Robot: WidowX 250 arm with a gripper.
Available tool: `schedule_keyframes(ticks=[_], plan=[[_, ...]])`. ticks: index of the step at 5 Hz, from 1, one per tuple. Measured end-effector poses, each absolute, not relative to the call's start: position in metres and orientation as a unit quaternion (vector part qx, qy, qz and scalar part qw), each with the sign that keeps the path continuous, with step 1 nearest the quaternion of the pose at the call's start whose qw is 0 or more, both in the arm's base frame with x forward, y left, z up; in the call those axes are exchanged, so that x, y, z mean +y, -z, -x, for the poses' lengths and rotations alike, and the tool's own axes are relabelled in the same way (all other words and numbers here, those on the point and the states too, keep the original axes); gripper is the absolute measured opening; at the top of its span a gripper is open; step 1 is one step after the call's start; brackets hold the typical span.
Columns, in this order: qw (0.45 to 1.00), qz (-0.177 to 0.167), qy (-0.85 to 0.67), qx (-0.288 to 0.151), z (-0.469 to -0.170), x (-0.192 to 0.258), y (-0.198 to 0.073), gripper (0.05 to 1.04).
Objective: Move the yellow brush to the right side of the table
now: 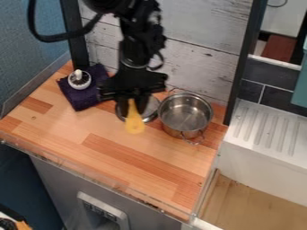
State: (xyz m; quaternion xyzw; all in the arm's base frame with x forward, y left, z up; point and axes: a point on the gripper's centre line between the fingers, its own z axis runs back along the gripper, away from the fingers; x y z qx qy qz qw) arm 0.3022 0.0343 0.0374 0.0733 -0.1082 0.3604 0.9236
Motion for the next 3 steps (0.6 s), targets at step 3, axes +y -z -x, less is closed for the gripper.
schedule_keyframes(ticks=[3], plan=[[0.967, -0.046, -0.231, -0.093, -0.289, -0.028, -0.013, 0.302]])
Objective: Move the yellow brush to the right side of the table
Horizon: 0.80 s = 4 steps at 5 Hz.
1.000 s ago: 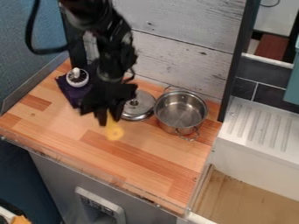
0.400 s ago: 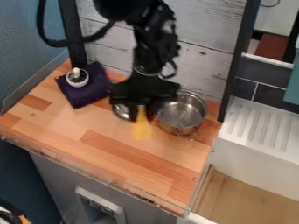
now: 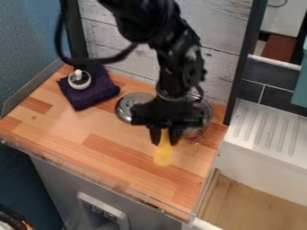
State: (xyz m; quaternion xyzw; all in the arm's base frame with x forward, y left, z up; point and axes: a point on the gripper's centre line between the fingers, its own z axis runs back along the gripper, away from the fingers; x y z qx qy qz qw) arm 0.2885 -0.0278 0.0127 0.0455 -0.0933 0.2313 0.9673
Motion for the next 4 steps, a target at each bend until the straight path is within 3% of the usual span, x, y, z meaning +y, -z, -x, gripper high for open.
schedule_keyframes(ticks=[2, 4], plan=[[0.976, -0.051, -0.187, -0.103, -0.287, -0.057, 0.017, 0.302], [0.978, -0.059, -0.180, -0.084, -0.281, -0.059, 0.034, 0.302]])
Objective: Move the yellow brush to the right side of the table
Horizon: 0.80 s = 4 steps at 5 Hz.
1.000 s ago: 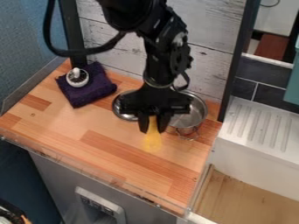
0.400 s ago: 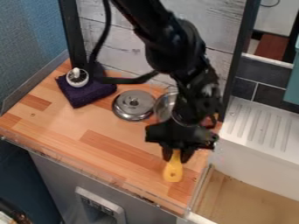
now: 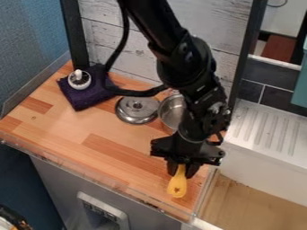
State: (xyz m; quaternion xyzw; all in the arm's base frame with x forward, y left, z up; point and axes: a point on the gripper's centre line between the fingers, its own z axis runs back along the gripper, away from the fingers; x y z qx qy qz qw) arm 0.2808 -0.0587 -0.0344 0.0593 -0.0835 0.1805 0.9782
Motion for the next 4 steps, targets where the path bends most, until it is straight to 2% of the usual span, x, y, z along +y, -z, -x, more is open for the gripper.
schedule_keyframes(ticks=[1, 2, 3, 4], plan=[[0.979, -0.064, -0.181, -0.070, -0.2807, -0.0548, 0.0456, 0.302], [0.978, -0.069, -0.182, -0.069, -0.2830, -0.0529, 0.0482, 0.366], [0.978, -0.070, -0.186, -0.063, -0.2823, -0.0515, 0.0480, 0.679], [0.975, -0.087, -0.194, -0.060, -0.2804, -0.0463, 0.0471, 0.963]])
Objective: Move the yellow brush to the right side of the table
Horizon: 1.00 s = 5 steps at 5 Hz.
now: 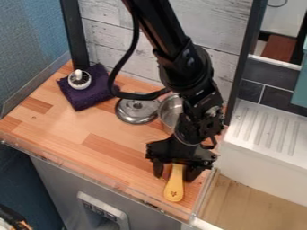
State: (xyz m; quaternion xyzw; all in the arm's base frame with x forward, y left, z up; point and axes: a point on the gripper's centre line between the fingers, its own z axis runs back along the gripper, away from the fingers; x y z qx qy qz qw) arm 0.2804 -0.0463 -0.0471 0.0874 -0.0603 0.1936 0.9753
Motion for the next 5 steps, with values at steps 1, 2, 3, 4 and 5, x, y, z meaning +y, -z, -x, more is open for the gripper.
schedule_keyframes(ticks=[1, 2, 3, 4, 5], plan=[[0.969, -0.105, -0.210, -0.079, -0.278, -0.040, 0.036, 1.010], [0.968, -0.096, -0.208, -0.100, -0.279, -0.040, 0.017, 1.004], [0.965, -0.070, -0.220, -0.125, -0.276, -0.035, -0.005, 1.000], [0.959, -0.051, -0.228, -0.158, -0.278, -0.030, -0.031, 1.000], [0.953, -0.035, -0.256, -0.159, -0.272, -0.014, -0.039, 1.000]])
